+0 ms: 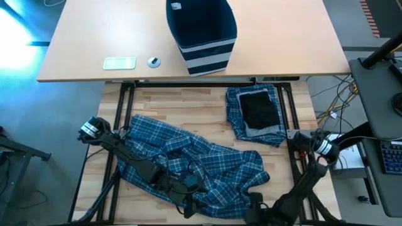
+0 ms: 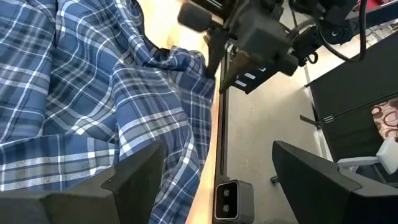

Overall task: Fold Laundry from Bin
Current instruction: Fold the blue patterned long sleeve

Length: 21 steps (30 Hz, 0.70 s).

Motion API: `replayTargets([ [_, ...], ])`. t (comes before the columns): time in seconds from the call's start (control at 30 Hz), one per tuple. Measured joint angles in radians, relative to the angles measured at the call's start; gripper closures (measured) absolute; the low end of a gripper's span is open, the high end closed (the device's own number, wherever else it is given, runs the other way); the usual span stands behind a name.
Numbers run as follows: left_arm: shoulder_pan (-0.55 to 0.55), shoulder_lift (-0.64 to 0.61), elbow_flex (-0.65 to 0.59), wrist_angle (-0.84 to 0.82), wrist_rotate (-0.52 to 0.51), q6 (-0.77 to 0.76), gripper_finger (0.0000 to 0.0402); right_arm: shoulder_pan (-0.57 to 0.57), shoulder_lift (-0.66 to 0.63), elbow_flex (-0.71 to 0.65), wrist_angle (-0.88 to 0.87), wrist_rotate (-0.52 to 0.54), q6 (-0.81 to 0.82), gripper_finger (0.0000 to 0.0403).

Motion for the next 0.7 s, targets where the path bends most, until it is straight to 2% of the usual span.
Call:
replayTargets([
  [0.13,0.000,-0.001,0.000,-0.020,0.001,-0.007,0.0118,-0.018,0.035,0.063,-0.002,-0.118,0.022,0.0378],
  [0.3,0.000,-0.009,0.000,-0.050,0.002,-0.012,0.0118,-0.015,0.035,0.193,0.075,-0.230,0.014,0.0393],
  [0.37,0.000,-0.010,0.000,-0.050,0.006,-0.013,0.0118,-0.010,0.035,0.216,0.108,-0.243,0.008,0.0393],
  [0.43,0.003,-0.010,0.000,-0.052,0.027,-0.013,0.0118,-0.010,0.034,0.217,0.111,-0.250,0.017,0.0389],
  [0.53,0.006,-0.011,0.000,-0.055,0.037,-0.013,0.0118,-0.021,0.035,0.205,0.093,-0.326,0.068,0.0364],
  [0.7,0.010,-0.014,0.000,-0.088,0.081,-0.010,0.0118,-0.038,0.014,0.210,0.068,-0.436,0.132,0.0279],
])
